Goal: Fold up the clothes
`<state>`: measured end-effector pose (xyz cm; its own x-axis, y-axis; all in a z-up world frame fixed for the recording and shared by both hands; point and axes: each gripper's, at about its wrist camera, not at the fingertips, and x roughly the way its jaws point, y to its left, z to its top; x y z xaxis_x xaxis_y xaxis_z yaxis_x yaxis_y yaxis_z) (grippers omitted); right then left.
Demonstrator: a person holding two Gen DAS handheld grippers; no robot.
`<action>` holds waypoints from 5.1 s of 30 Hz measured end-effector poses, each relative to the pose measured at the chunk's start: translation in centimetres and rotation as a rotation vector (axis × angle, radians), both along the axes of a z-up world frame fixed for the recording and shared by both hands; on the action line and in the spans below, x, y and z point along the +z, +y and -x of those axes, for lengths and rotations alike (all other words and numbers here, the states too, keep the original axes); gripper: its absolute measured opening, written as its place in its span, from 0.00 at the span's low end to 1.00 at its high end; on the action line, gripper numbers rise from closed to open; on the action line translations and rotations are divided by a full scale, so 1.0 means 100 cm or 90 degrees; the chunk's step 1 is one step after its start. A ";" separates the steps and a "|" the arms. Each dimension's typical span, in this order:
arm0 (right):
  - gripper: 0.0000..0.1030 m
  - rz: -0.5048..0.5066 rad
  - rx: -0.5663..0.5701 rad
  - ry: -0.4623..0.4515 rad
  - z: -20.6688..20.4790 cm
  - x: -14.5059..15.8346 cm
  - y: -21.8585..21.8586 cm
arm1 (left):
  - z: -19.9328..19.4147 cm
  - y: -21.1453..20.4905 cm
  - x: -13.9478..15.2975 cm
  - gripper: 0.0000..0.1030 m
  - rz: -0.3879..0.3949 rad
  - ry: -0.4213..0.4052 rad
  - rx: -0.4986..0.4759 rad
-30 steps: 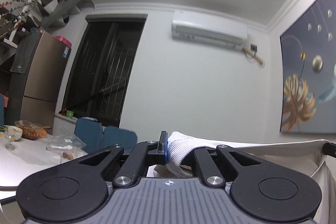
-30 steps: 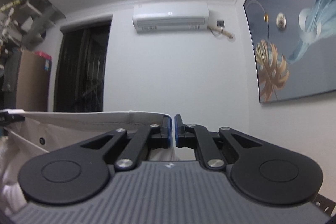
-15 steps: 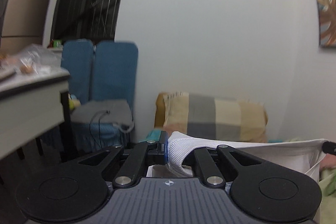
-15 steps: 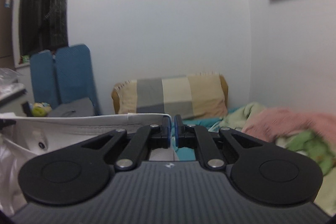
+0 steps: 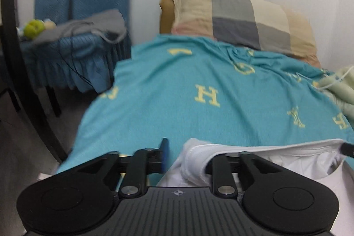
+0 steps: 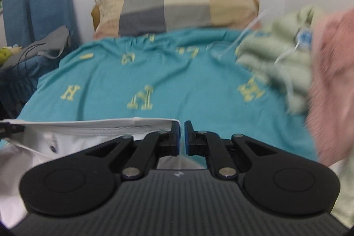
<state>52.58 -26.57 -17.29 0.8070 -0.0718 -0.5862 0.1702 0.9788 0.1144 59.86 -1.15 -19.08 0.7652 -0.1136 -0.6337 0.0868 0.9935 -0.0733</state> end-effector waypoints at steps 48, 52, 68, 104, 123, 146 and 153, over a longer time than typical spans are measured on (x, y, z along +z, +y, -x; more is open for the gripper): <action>0.71 -0.222 0.074 -0.021 0.319 0.068 -0.003 | 0.368 0.034 0.187 1.00 -0.019 -0.123 -0.014; 0.62 -0.186 0.095 -0.020 0.307 0.069 0.013 | 0.415 0.052 0.189 1.00 0.002 -0.114 -0.010; 0.43 0.106 0.096 0.093 0.016 0.027 0.110 | 0.363 0.117 0.112 0.99 0.097 -0.038 0.112; 0.54 -0.329 0.014 0.143 0.091 0.015 0.107 | 0.384 0.149 0.116 0.98 0.146 -0.017 0.194; 0.14 -0.134 0.031 0.046 -0.072 0.013 0.163 | 0.366 0.167 0.097 0.97 0.145 0.021 0.239; 0.56 -0.155 0.111 -0.072 0.375 0.177 0.070 | 0.421 0.087 0.121 0.95 -0.002 -0.063 0.063; 0.58 -0.244 0.015 -0.076 0.458 0.144 -0.002 | 0.441 0.044 0.110 0.92 -0.052 -0.042 -0.056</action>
